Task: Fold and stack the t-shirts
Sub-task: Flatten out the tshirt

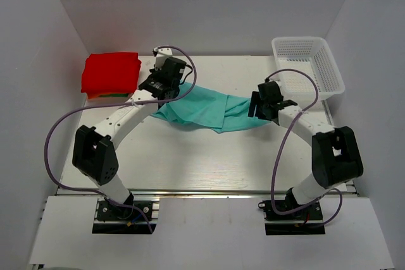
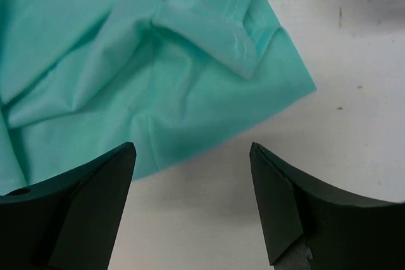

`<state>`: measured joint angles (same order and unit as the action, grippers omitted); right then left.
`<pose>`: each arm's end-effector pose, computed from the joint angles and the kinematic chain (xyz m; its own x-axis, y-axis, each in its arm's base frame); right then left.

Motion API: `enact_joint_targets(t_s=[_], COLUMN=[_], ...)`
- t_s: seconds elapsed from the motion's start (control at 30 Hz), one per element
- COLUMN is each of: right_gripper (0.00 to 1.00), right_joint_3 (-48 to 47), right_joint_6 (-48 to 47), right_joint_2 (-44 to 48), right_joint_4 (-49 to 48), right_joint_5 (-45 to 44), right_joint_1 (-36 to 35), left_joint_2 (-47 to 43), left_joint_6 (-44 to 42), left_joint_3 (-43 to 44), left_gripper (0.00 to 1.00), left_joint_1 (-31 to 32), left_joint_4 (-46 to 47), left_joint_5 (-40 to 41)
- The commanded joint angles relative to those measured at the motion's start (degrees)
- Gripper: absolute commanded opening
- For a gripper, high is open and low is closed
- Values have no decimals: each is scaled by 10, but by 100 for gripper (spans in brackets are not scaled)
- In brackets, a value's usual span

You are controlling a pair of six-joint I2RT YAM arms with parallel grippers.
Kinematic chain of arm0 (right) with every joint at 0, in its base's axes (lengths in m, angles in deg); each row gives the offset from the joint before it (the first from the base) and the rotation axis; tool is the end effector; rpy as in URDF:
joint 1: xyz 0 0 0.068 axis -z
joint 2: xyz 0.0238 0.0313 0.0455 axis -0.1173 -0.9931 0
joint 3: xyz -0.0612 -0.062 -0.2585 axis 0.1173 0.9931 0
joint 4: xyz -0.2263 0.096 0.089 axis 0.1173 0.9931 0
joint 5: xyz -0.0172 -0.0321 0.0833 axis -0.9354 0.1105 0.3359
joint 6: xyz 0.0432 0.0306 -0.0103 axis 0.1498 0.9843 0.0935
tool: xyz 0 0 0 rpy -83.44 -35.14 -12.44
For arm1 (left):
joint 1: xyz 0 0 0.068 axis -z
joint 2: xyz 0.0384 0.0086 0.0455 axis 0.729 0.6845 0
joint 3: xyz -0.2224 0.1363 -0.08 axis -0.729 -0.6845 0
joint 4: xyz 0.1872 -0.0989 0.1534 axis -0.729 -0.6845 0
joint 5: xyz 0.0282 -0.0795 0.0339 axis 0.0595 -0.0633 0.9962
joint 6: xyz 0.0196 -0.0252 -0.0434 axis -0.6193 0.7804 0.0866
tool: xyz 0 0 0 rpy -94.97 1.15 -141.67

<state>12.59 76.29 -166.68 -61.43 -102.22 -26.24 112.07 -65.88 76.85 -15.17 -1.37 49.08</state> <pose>0.3077 0.0974 0.2119 -0.6914 0.1210 -0.7123 0.1384 0.9898 0.0339 0.3254 -0.1713 0.3206 -0.4951 -0.0173 -0.8687 -0.2814 0.9491 0.1414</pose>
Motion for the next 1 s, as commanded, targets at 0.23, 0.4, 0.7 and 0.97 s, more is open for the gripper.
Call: enact_joint_targets(t_s=[0.23, 0.4, 0.7, 0.97], right_gripper=[82, 82, 55, 0], right_joint_3=[-189, -243, -257, -286], right_joint_6=[110, 151, 168, 120], right_joint_2=[-105, -152, -214, -142], right_joint_4=[28, 105, 128, 124], right_joint_5=[31, -19, -21, -98], right_joint_1=[11, 11, 25, 37], left_joint_2=[-27, -27, -27, -63], left_joint_6=[-1, -7, -12, -30], left_joint_3=[-29, -34, -23, 47], left_gripper=[0, 0, 0, 0], left_joint_1=[-19, -19, -30, -46], left_joint_4=[31, 31, 36, 9], left_joint_5=[-42, -47, -47, 14])
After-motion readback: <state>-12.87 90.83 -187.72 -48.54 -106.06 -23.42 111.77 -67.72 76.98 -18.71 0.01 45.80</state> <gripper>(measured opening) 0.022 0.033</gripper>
